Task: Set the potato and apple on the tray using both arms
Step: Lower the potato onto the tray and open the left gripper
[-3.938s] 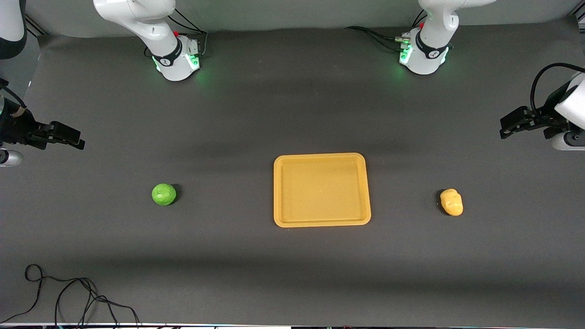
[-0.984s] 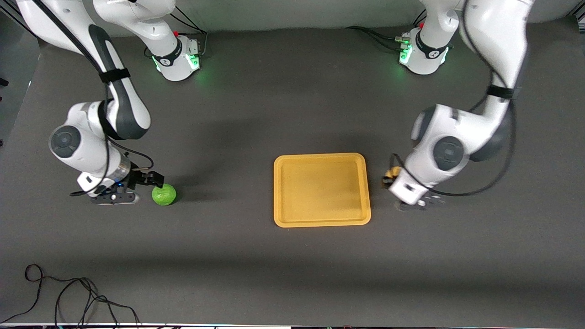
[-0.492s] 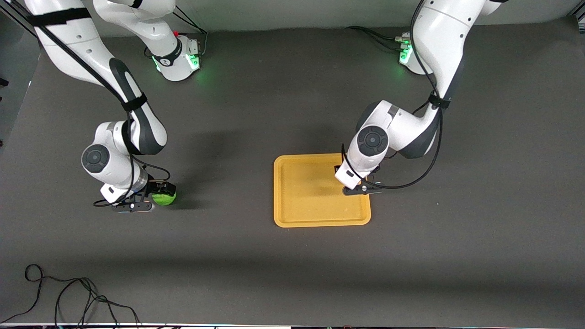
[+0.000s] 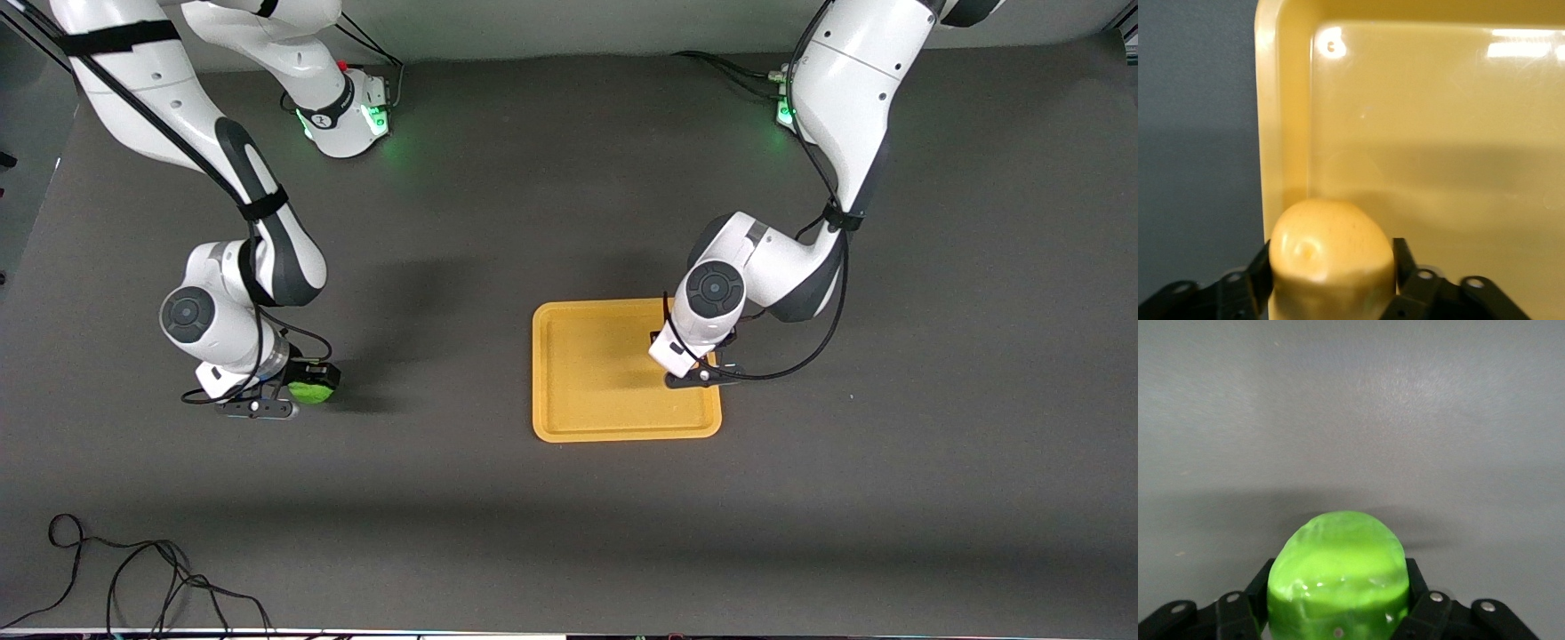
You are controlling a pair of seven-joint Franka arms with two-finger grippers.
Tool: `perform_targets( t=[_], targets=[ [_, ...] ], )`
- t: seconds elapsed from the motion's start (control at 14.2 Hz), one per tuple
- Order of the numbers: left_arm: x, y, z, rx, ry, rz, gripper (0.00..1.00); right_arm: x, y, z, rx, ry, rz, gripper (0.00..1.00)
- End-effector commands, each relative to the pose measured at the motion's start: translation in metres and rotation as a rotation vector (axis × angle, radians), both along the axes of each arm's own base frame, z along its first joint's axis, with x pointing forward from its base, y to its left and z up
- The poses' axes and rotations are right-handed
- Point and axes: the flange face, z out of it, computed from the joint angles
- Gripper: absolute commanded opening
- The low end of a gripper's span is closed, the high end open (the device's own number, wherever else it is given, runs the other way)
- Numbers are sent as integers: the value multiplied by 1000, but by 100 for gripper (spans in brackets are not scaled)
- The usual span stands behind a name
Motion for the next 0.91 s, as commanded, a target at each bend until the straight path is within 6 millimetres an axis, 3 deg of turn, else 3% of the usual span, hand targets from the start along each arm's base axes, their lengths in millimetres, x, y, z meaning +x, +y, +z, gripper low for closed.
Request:
perform_targets(
  t=[0.0, 0.14, 0.28, 0.42, 0.56, 0.84],
  targets=[
    [4, -8, -1, 11, -28, 11, 100, 20, 44, 83, 4, 55, -19, 50],
    [5, -6, 0, 11, -30, 13, 100, 31, 91, 110, 5, 36, -26, 50],
    [8, -2, 9, 12, -34, 20, 100, 32, 145, 117, 28, 8, -7, 50],
    [19, 11, 42, -2, -71, 29, 100, 36, 213, 120, 74, -15, -47, 42],
    [33, 39, 76, -5, -105, 30, 100, 44, 275, 114, 91, -46, -65, 41],
    [59, 125, 159, -5, -147, 38, 100, 40, 407, 70, 140, -131, -122, 41]
  ],
)
